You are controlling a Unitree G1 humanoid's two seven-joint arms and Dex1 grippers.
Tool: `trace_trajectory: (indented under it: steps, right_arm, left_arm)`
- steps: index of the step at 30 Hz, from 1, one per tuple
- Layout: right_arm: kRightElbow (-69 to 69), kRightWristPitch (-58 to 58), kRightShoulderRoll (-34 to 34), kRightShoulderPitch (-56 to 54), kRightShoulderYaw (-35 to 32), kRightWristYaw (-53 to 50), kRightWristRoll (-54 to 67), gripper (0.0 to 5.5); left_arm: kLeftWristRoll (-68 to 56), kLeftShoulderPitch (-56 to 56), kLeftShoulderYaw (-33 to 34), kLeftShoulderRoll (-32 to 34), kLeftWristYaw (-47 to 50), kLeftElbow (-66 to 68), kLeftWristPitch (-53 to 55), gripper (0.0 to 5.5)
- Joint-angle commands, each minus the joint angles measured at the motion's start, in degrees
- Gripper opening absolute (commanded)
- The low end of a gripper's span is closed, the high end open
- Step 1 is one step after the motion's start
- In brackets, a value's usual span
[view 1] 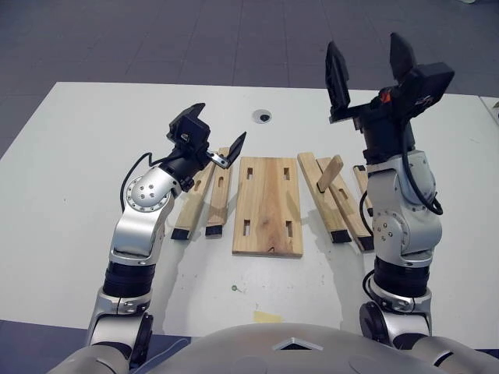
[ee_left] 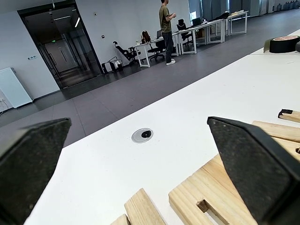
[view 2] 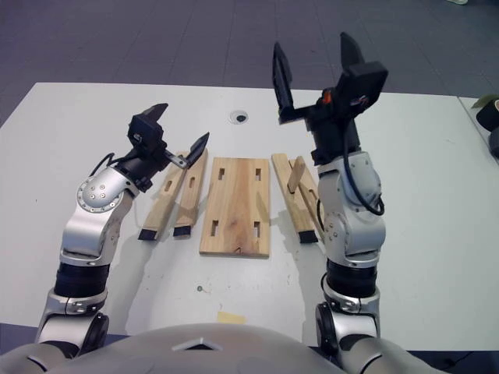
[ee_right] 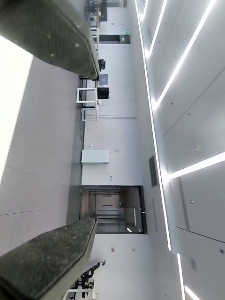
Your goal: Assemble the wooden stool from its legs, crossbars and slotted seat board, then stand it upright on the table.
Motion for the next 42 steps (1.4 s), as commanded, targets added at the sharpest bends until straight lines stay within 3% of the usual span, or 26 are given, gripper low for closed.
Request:
trace_trajectory:
  steps: [1,8,16,21,25,32,36,42]
  right_arm:
    - [3.44,2.34,0.06,2.71,1.63,-0.03,-1.28,5.39]
    - [9.37,11.18,0.73,11.42,4.64,-0.4,-2.26,5.39]
    - [5.79,4.03,3.46,6.93,0.45,1.08,2.4,5.39]
    - [-3.8,0.11,4.8,7.6,-0.04,4.34,9.79,5.39]
    - [-11.94,3.69,2.95,13.52,0.67,5.41,16.52,5.39]
    - [-10.3,9.31,-2.04,30.22,0.59,8.35,19.35,5.39]
    - [-7.58,11.14,-4.27,34.42,2.82,8.82,16.72,5.39]
    - [-3.98,13.23,-2.34,37.03,1.61,4.27,15.9,5.39]
  left_arm:
    - [0.08,0.19,-0.12,-0.21,0.1,-0.11,0.43,5.4]
    - [0.0,0.31,-0.53,-0.28,0.09,-1.47,1.51,5.4]
    - [0.08,1.77,-1.6,-1.89,0.73,-2.53,2.39,5.4]
    - [-0.02,2.49,-1.49,-1.54,0.6,-3.02,2.78,5.4]
    - [-0.38,4.24,-0.81,-0.84,0.39,-4.35,3.56,5.4]
    - [-0.22,6.69,-0.69,-0.52,0.23,-5.36,4.18,5.4]
    - [0.19,7.18,-1.15,-0.48,0.07,-5.42,4.08,5.4]
    - [0.44,7.54,-1.42,-0.2,-0.25,-5.34,4.0,5.4]
